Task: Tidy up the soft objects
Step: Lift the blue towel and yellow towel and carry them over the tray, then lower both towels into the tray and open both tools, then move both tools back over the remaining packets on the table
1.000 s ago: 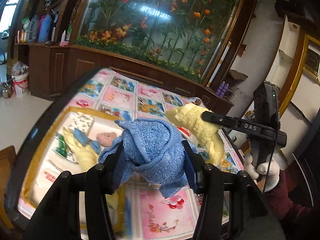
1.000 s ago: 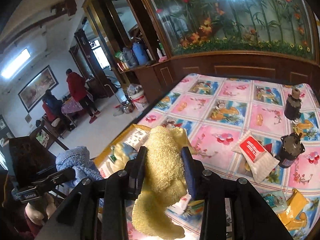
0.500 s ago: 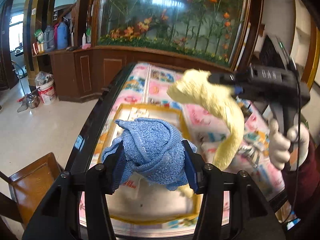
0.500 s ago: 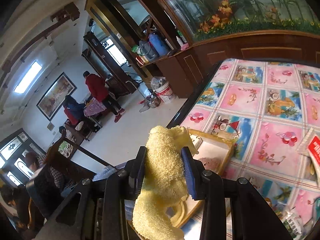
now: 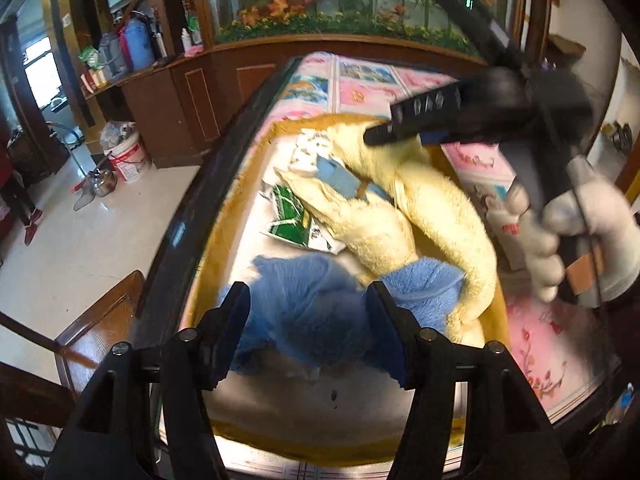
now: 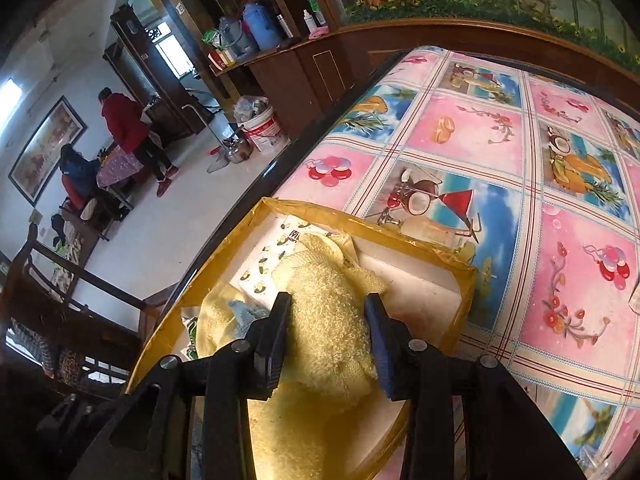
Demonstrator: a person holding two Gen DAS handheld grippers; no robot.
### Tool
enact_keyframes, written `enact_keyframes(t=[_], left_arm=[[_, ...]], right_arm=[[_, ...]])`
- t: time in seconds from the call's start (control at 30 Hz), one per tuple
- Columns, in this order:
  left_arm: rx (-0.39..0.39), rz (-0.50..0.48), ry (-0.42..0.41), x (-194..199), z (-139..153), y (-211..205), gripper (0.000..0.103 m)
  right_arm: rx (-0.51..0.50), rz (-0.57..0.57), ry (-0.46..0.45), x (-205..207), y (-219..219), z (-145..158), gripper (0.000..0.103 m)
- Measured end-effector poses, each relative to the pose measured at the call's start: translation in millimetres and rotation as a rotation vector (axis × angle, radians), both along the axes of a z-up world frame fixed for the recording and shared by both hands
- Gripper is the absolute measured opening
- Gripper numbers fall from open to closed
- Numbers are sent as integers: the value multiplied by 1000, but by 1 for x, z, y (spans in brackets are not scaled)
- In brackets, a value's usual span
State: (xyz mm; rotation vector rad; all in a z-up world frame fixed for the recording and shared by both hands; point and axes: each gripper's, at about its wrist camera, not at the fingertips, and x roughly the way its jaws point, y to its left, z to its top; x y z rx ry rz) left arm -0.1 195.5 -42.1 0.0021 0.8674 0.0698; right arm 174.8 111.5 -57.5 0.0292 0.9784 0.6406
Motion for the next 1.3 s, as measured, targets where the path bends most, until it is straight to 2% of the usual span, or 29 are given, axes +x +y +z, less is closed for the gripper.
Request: enact_keyframes(t=[0.07,0.13,0.2,0.3,0.5,0.8,0.9,0.97,1.03,1.07,1.1,1.13,1.17,1.2,1.23,1.3], left_arm=[[-5,24,-35,-9,8,2,69],[-13,36,-65,-15,16,5,69],[-25,47,-86,-21,22,7,70],[-31,59,-105,-28,28,8,70],[-55,83,-149,-43,44,3,70],[-71,67,-247,-59,81,-29,70],[-54,61,-314,-64,101,-45,78],[-61,53,-384,-71,115,-52,79],[-106,37,-498,-83,127,-55,88],[-154,22,-567,-89,129,-55,100],[-227,-3,-606,-91,128,-52,103],[-310,-23,-598,-87,124,-49,103],[-391,-27,-539,-77,116,-48,103],[-429,-30,-487,-67,109,-50,103],[-435,-36,-450,-60,102,-57,103],[-397,-51,-403,-48,89,-75,103]], right_arm=[[-40,11,-27,-2,5,1,43],[-61,26,-50,-7,6,6,43],[-41,27,-80,-14,1,17,45],[-3,21,-131,-29,-14,38,61],[16,8,-267,-76,-54,74,67],[52,-57,-406,-134,-128,101,78],[55,-67,-441,-145,-142,106,79],[65,-77,-459,-150,-151,108,79],[90,-90,-465,-155,-161,108,83],[101,-99,-466,-156,-166,108,85],[111,-110,-466,-157,-170,106,87],[114,-118,-464,-157,-174,105,87],[114,-124,-460,-157,-176,103,87],[113,-128,-453,-157,-179,101,87],[113,-136,-447,-157,-183,99,87],[112,-156,-437,-154,-190,93,87]])
